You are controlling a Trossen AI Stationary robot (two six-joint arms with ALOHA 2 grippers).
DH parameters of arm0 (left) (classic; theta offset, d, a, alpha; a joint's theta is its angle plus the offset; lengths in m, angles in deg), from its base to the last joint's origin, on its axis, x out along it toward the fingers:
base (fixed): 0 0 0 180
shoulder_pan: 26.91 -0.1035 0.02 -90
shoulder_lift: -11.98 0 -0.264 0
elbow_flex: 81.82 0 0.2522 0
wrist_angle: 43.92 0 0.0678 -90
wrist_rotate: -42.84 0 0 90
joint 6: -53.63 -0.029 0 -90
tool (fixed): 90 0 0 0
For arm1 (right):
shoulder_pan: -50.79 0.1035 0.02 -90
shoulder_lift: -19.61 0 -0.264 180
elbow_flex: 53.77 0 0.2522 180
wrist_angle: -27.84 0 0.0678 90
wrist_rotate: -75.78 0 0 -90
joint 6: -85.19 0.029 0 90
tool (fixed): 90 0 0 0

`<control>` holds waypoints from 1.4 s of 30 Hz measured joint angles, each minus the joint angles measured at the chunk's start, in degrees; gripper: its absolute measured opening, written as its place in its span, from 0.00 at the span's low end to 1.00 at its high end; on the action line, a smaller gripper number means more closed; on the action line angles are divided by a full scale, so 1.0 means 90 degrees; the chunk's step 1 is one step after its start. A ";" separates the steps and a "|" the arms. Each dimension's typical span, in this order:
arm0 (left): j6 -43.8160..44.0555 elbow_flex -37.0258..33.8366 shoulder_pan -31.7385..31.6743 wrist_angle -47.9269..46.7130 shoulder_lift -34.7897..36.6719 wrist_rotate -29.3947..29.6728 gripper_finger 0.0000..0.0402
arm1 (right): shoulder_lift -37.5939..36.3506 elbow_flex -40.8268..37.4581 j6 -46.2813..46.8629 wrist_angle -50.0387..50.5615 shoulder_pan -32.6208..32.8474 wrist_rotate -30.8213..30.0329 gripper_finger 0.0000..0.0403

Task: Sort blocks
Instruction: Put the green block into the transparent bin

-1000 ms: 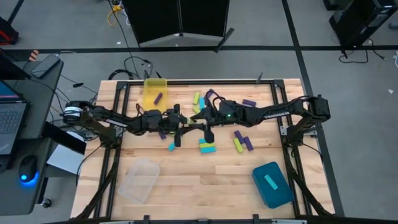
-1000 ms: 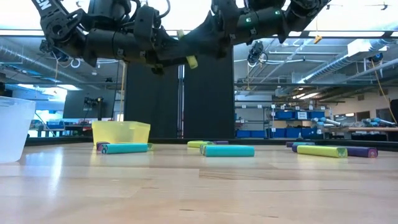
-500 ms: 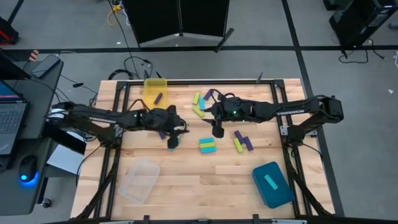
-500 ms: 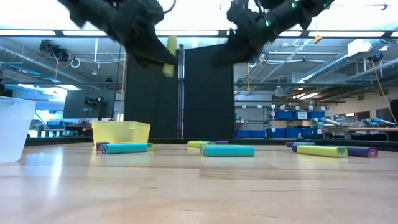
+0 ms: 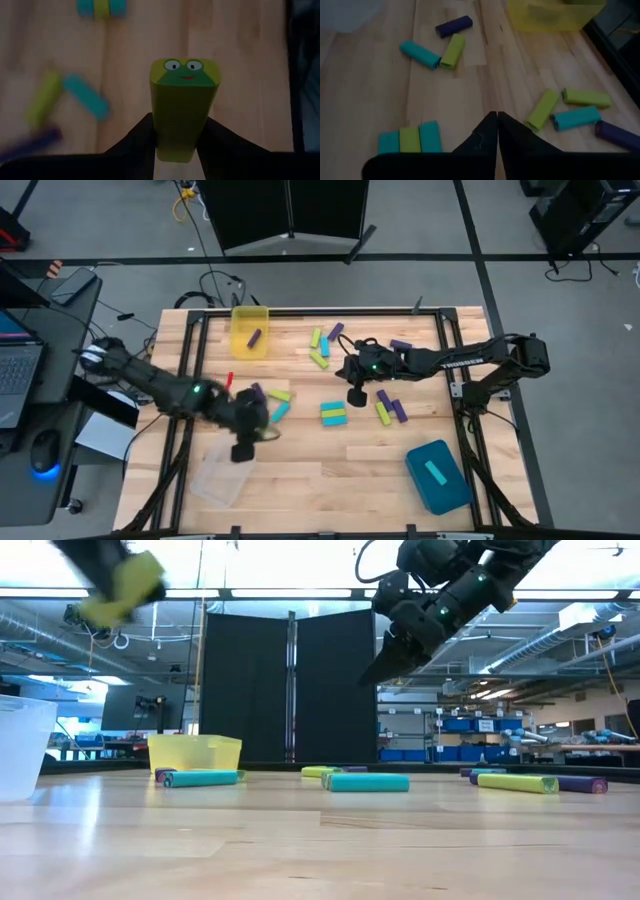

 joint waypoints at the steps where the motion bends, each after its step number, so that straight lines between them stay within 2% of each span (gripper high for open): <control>1: 0.0293 0.0000 0.0183 -0.0197 -0.0039 0.0008 0.29 | 0.0000 0.0000 -0.0031 -0.0012 0.0000 0.0006 0.06; 6: 0.1302 -0.0010 0.1033 -0.1061 -0.0439 0.0029 0.29 | 0.0000 0.0000 -0.0175 -0.0054 0.0000 0.0140 0.02; 10: 0.1308 -0.0010 0.1351 -0.1415 -0.0885 -0.0134 0.29 | 0.0000 0.0000 -0.0204 -0.0093 -0.0038 0.0189 0.04; 20: -0.0115 -0.0010 0.1412 -0.2021 -0.1721 -0.0487 0.29 | -0.0002 0.0000 -0.0212 -0.0096 -0.0058 0.0197 0.03; 28: -0.1361 -0.0010 0.1161 -0.2037 -0.2300 -0.0521 0.29 | -0.0002 0.0000 -0.0209 -0.0097 -0.0058 0.0202 0.02; 42: -0.1892 -0.0084 0.0880 -0.1463 -0.2503 -0.0627 0.29 | -0.0002 0.0002 -0.0186 -0.0239 -0.0053 0.0202 0.03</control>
